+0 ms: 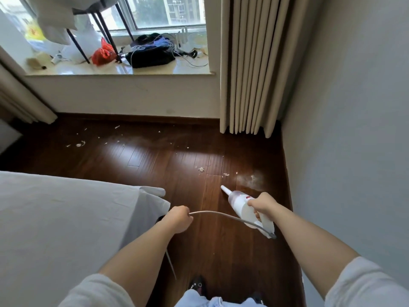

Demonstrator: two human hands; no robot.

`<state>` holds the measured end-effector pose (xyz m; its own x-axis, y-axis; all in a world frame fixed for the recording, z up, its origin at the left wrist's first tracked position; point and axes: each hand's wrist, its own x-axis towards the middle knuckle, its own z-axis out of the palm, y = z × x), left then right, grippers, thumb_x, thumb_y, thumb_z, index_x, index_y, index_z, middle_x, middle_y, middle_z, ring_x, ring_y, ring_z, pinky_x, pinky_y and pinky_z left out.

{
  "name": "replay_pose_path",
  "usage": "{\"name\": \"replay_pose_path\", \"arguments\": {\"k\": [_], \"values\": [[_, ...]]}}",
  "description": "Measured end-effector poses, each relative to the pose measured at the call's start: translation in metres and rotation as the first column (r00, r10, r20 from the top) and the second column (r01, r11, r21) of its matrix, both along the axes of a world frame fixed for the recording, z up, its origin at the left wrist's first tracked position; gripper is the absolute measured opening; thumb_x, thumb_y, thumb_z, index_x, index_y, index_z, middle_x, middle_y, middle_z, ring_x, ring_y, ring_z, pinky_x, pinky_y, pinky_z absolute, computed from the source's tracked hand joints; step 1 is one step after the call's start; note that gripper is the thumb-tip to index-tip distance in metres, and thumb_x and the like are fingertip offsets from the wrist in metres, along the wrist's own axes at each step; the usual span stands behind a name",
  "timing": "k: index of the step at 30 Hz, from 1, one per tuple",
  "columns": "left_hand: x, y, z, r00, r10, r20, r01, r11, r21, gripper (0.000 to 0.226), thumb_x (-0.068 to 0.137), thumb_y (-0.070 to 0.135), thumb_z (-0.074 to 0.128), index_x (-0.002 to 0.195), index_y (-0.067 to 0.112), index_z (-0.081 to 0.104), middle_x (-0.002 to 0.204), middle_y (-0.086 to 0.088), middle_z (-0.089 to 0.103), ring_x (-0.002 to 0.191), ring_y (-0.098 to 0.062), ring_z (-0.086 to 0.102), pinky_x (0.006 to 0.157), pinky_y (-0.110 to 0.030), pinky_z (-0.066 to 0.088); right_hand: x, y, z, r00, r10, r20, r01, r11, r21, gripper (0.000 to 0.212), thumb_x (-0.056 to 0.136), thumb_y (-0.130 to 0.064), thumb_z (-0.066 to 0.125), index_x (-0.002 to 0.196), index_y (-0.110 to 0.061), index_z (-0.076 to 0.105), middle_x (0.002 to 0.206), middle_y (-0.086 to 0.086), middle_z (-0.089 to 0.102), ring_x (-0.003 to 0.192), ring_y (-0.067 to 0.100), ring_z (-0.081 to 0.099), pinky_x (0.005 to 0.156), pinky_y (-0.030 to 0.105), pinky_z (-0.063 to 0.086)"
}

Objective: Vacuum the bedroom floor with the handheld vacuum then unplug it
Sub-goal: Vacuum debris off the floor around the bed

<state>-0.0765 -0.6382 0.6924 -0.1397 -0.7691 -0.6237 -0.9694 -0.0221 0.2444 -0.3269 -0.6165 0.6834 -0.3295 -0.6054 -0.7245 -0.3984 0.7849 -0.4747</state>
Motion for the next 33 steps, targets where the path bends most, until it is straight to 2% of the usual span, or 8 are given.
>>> {"name": "replay_pose_path", "arguments": {"k": [5,9,14,19,24,26,30,33], "values": [[0.010,-0.007,0.002,1.000,0.009,0.008,-0.009,1.000,0.013,0.029,0.099,0.026,0.044,0.118,0.009,0.058,0.101,-0.005,0.061,0.082,-0.012,0.053,0.063,-0.015,0.042,0.018,-0.004,-0.005,0.998,0.048,-0.029,-0.048,0.999,0.013,0.035,0.095,-0.022,0.052,0.122,0.000,0.054,0.098,0.011,0.058,0.078,0.019,0.058,0.069,0.027,0.048],[0.002,-0.011,0.004,0.999,-0.025,0.024,0.024,1.000,0.013,0.028,0.099,0.024,0.043,0.116,0.008,0.059,0.107,-0.009,0.063,0.084,-0.014,0.052,0.071,-0.021,0.043,0.012,0.005,-0.006,0.997,0.031,-0.069,-0.029,0.999,0.034,0.033,0.095,-0.026,0.053,0.120,-0.004,0.055,0.112,0.012,0.062,0.099,0.025,0.062,0.080,0.031,0.051],[-0.038,-0.006,0.004,0.995,-0.098,0.003,0.098,0.995,-0.004,0.028,0.097,0.025,0.044,0.113,0.007,0.060,0.097,-0.004,0.058,0.080,-0.013,0.051,0.064,-0.020,0.039,-0.020,0.023,-0.001,0.995,-0.041,-0.094,0.043,0.999,0.024,0.018,0.094,-0.022,0.052,0.101,-0.005,0.053,0.088,0.010,0.058,0.080,0.023,0.058,0.063,0.026,0.045],[-0.080,0.005,0.007,0.984,-0.176,-0.036,0.176,0.984,-0.006,0.030,0.098,0.024,0.043,0.111,0.004,0.060,0.110,-0.011,0.063,0.093,-0.023,0.060,0.074,-0.028,0.046,-0.059,0.046,0.003,0.986,-0.111,-0.126,0.120,0.990,0.071,0.024,0.093,-0.015,0.049,0.111,0.001,0.054,0.094,0.017,0.059,0.093,0.031,0.061,0.073,0.030,0.048],[-0.105,0.019,0.009,0.978,-0.205,-0.035,0.206,0.979,0.002,0.031,0.098,0.024,0.043,0.115,0.005,0.060,0.113,-0.011,0.062,0.103,-0.025,0.060,0.077,-0.027,0.046,-0.095,0.066,0.002,0.976,-0.142,-0.166,0.158,0.984,0.087,0.034,0.094,-0.010,0.048,0.124,0.006,0.053,0.088,0.016,0.058,0.076,0.026,0.055,0.064,0.028,0.044],[-0.113,0.025,0.008,0.979,-0.200,-0.046,0.201,0.980,0.007,0.030,0.098,0.024,0.045,0.116,0.006,0.060,0.114,-0.010,0.062,0.103,-0.025,0.060,0.078,-0.027,0.047,-0.108,0.073,0.002,0.974,-0.142,-0.178,0.163,0.980,0.111,0.032,0.095,-0.007,0.047,0.124,0.005,0.052,0.093,0.017,0.061,0.078,0.025,0.055,0.070,0.030,0.047],[-0.124,0.037,0.008,0.982,-0.178,-0.070,0.179,0.984,0.007,0.027,0.097,0.022,0.048,0.116,0.007,0.060,0.114,-0.009,0.062,0.100,-0.021,0.060,0.075,-0.023,0.047,-0.130,0.082,0.000,0.961,-0.203,-0.187,0.227,0.967,0.116,0.018,0.095,-0.010,0.046,0.106,0.002,0.054,0.083,0.016,0.058,0.065,0.025,0.054,0.051,0.025,0.040],[-0.131,0.045,0.005,0.982,-0.163,-0.100,0.165,0.986,0.011,0.028,0.098,0.022,0.047,0.118,0.007,0.060,0.113,-0.009,0.062,0.101,-0.020,0.061,0.077,-0.022,0.048,-0.140,0.086,-0.004,0.948,-0.274,-0.162,0.287,0.956,0.066,0.026,0.096,-0.014,0.048,0.112,0.004,0.056,0.082,0.018,0.057,0.055,0.022,0.049,0.048,0.025,0.039]]}}
